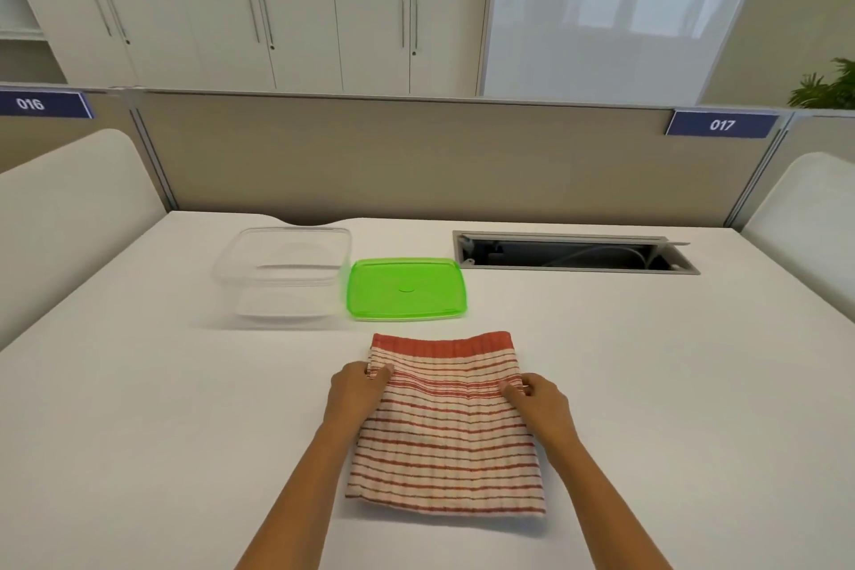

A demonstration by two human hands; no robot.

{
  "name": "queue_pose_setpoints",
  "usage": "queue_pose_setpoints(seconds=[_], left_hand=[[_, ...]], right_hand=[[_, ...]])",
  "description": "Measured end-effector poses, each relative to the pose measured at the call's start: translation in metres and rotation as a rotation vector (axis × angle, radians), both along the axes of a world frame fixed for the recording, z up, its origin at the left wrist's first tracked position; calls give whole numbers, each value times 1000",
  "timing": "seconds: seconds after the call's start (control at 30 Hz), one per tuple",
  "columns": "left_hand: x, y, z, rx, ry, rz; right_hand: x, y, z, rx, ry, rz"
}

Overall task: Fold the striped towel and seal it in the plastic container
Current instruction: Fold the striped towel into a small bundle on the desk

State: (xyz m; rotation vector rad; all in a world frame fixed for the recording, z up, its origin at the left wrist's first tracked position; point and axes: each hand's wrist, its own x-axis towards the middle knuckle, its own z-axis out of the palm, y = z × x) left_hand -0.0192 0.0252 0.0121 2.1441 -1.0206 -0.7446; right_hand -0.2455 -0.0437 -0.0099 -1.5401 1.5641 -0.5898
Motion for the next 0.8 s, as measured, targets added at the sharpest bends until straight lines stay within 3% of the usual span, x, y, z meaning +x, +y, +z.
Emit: queue_pose_setpoints(seconds=[0.3, 0.43, 0.6, 0.8], left_hand=[[-19, 9, 10, -298, 97, -116], [-16, -3, 16, -220, 85, -113], [-12, -2, 11, -91, 227, 9], [-28, 24, 7, -27, 122, 37]], right_hand=[[2, 13, 6, -107, -143, -151], [1, 7, 12, -132, -151, -165], [0, 10, 15, -144, -69, -90], [-6, 24, 7, -146, 9, -38]])
